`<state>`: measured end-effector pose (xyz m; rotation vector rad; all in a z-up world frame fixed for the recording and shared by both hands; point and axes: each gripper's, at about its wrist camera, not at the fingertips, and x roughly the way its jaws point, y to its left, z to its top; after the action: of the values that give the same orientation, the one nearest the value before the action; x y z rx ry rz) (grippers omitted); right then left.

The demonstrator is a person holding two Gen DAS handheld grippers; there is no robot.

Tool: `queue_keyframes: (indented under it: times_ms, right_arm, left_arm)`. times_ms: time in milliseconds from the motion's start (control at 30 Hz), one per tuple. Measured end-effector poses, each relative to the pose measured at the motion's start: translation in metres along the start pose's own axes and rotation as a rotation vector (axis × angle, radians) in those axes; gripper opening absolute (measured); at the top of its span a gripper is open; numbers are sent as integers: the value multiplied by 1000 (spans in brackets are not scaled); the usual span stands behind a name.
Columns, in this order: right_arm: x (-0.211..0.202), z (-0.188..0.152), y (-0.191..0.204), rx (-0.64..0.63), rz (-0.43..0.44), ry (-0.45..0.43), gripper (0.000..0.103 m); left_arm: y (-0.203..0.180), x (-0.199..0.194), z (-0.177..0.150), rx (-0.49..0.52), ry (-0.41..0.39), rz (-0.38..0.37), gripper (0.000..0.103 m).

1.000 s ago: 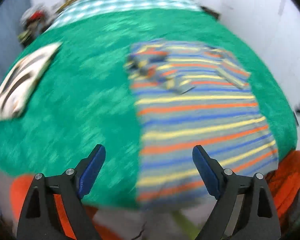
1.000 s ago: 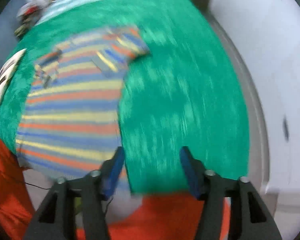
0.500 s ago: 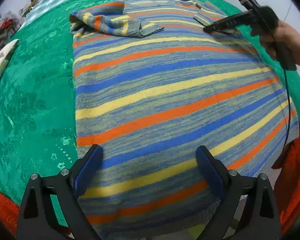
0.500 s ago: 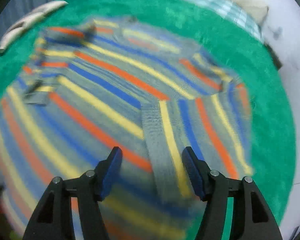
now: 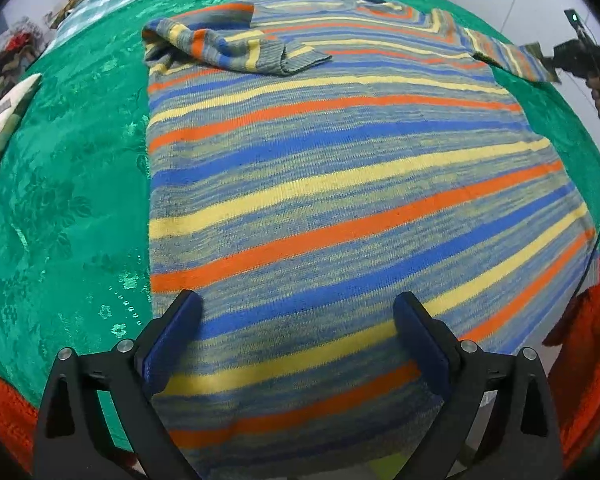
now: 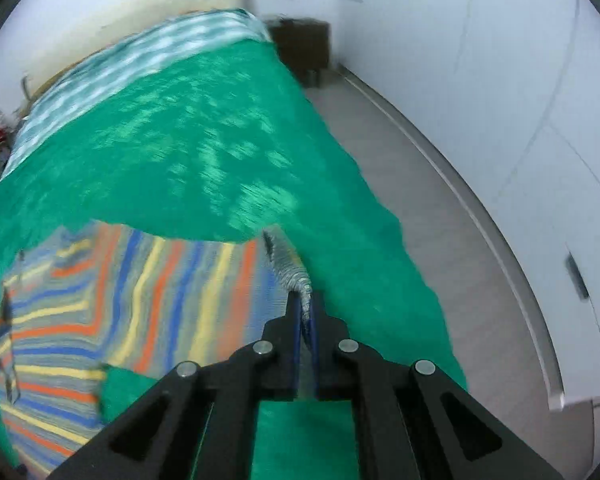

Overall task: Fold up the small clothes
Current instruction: 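Grasp a sleeve cuff with the right tool and pull it outward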

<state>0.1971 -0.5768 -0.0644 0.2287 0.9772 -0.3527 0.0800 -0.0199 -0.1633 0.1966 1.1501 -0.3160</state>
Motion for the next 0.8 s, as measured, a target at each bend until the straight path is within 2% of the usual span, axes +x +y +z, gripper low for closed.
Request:
queue_keyframes:
  times_ms: [200, 300, 500, 533, 600, 633, 700, 733, 800]
  right_arm:
    - [19, -18, -30, 85, -53, 53, 3]
    - [19, -32, -44, 145, -52, 64, 3]
    - [26, -41, -46, 139, -78, 77, 3]
    - [24, -40, -48, 157, -53, 77, 5]
    - [18, -41, -56, 197, -5, 80, 21]
    - [13, -40, -58, 213, -10, 71, 29]
    - [-4, -40, -56, 214, -1, 18, 31]
    - [-14, -41, -51, 194, 35, -14, 31]
    - [-21, -42, -36, 138, 187, -30, 32]
  left_arm:
    - [-3, -4, -4, 14, -4, 13, 97]
    - [-4, -3, -5, 16, -6, 16, 97]
    - [-6, -1, -3, 25, 0, 17, 98]
    - [-5, -2, -3, 23, 1, 15, 98]
    - [-4, -4, -4, 19, 0, 11, 98]
    - [-4, -5, -4, 17, -1, 11, 98]
    - [-5, -6, -3, 11, 2, 11, 98]
    - [-5, -7, -2, 6, 8, 8, 98]
    - [-4, -11, 2, -7, 18, -6, 98]
